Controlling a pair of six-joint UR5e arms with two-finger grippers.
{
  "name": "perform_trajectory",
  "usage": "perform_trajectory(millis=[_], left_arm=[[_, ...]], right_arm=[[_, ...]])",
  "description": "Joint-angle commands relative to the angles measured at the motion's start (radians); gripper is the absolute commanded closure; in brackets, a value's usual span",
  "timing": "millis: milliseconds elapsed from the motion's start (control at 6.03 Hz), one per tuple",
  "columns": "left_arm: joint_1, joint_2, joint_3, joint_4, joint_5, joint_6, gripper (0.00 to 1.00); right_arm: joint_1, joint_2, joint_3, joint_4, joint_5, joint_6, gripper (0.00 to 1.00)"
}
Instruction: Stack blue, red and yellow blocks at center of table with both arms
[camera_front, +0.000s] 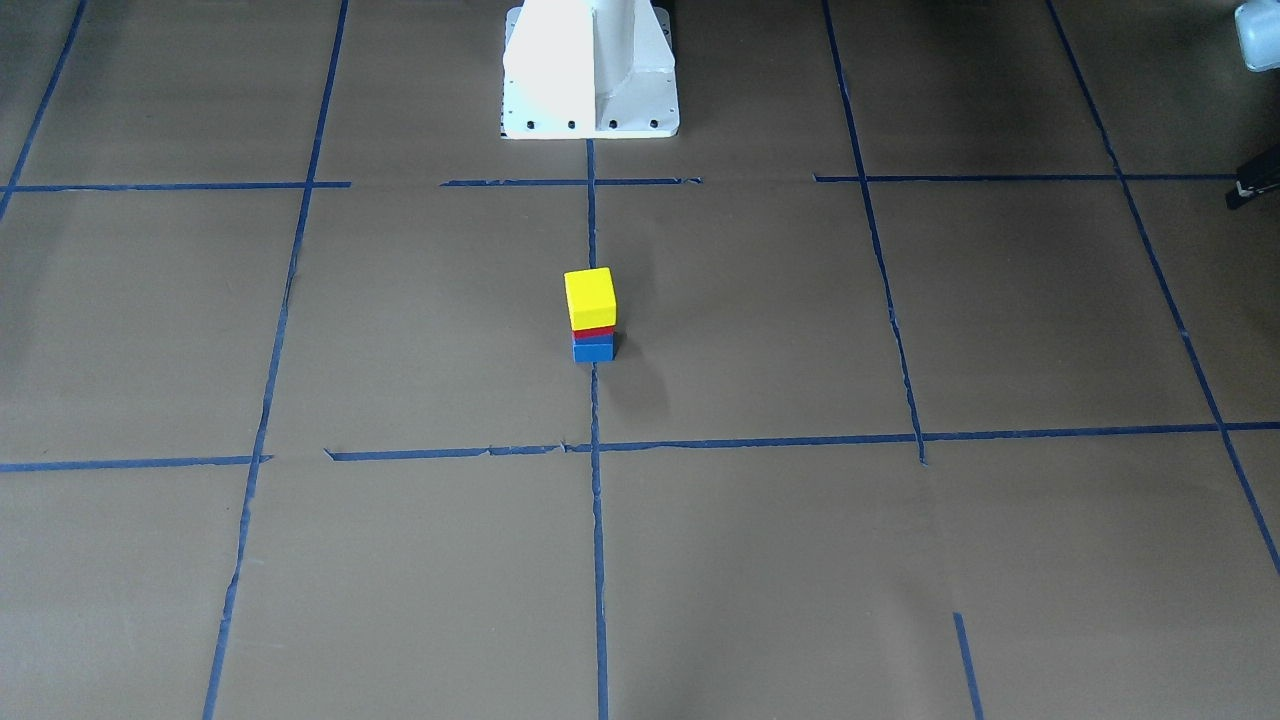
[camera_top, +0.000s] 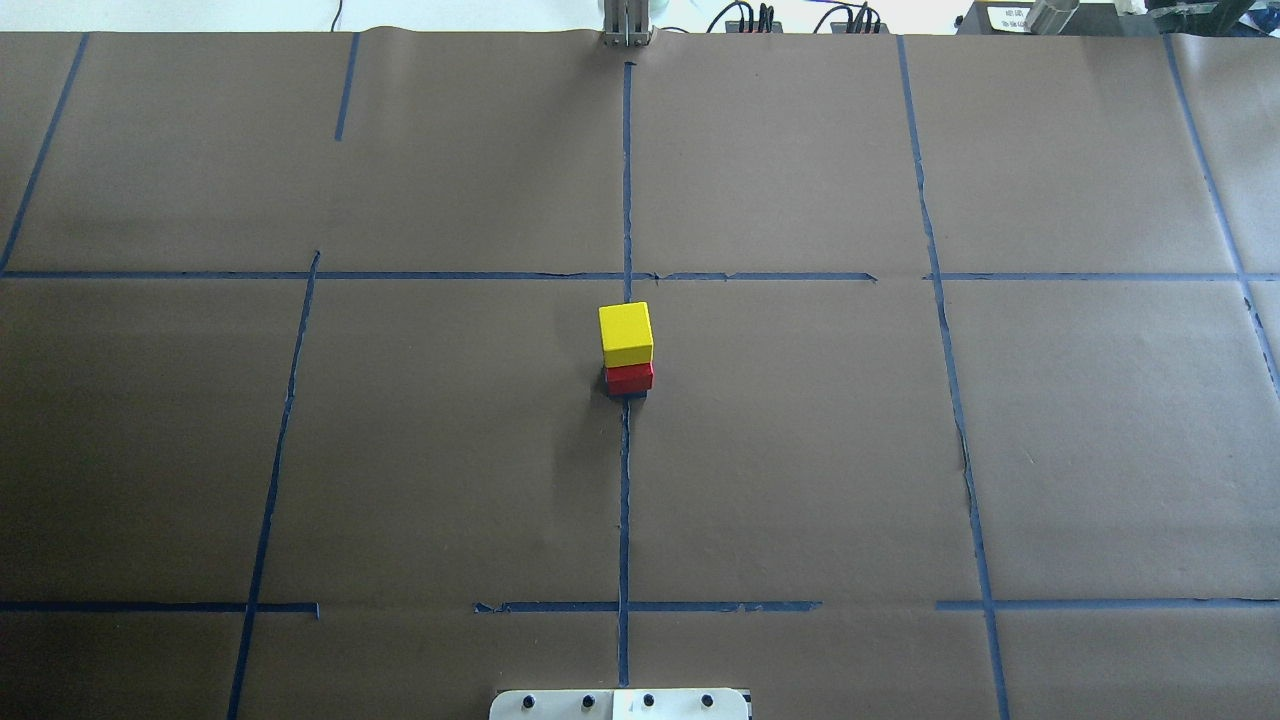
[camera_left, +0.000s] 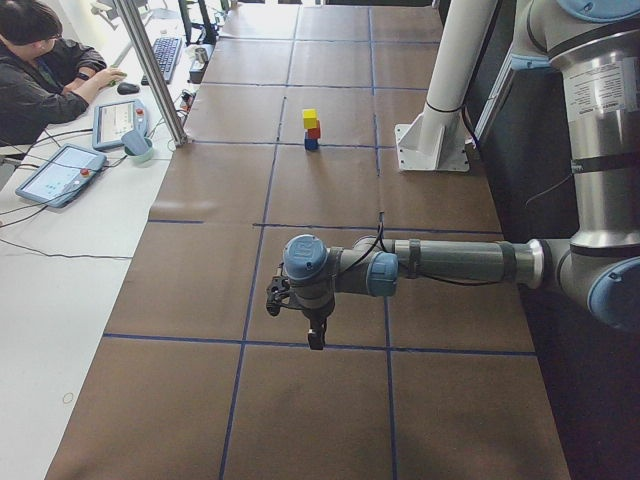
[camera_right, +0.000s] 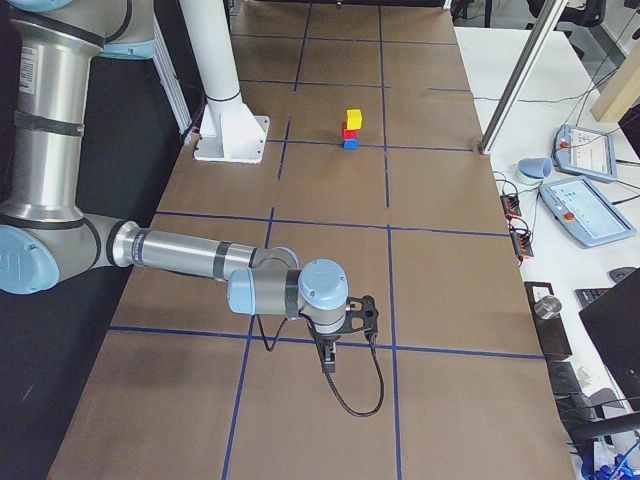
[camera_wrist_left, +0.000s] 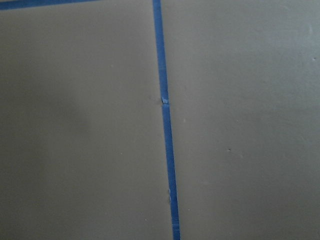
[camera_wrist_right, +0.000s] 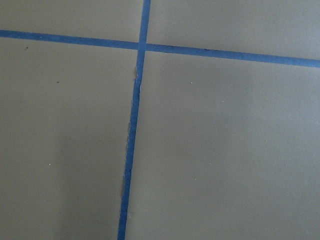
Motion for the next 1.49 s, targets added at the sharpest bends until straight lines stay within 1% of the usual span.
perform_trajectory(millis=[0,331,1326], left_arm=[[0.0,-0.001,-0.003,-0.002,-0.002,0.003,0.0],[0.0,-0.004,-0.023,-0.004,-0.002,0.004,0.0],[0.0,-0.001,-0.024,-0.004,0.001,0.004,0.0]], right_arm=[[0.0,-0.001,-0.001,0.001,0.001,0.01,0.0],[0.0,-0.004,0.002,0.001,0.003,0.01,0.0],[-0.002,-0.013,0.003,0.018,0.007,0.009,0.0]])
